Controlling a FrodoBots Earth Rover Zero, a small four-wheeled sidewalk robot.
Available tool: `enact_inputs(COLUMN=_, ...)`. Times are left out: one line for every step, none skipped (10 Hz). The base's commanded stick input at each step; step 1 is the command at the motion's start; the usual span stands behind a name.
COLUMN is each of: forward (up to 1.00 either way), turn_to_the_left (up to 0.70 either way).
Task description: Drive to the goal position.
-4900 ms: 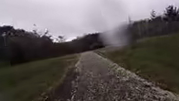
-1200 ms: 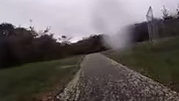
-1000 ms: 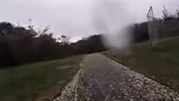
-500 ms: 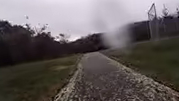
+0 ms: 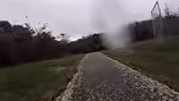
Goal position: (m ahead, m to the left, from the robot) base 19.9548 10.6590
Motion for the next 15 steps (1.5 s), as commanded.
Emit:
enact_inputs(forward=0.7, turn_to_the_left=0.0)
enact_inputs(forward=0.7, turn_to_the_left=0.0)
enact_inputs(forward=0.7, turn_to_the_left=0.0)
enact_inputs(forward=0.7, turn_to_the_left=0.0)
enact_inputs(forward=0.7, turn_to_the_left=0.0)
enact_inputs(forward=0.7, turn_to_the_left=-0.35)
enact_inputs(forward=0.7, turn_to_the_left=-0.35)
enact_inputs(forward=0.7, turn_to_the_left=-0.22)
enact_inputs(forward=0.7, turn_to_the_left=-0.01)
enact_inputs(forward=0.7, turn_to_the_left=0.0)
enact_inputs(forward=0.7, turn_to_the_left=0.0)
enact_inputs(forward=0.7, turn_to_the_left=0.0)
enact_inputs(forward=0.7, turn_to_the_left=0.0)
enact_inputs(forward=0.7, turn_to_the_left=0.0)
enact_inputs(forward=0.7, turn_to_the_left=0.0)
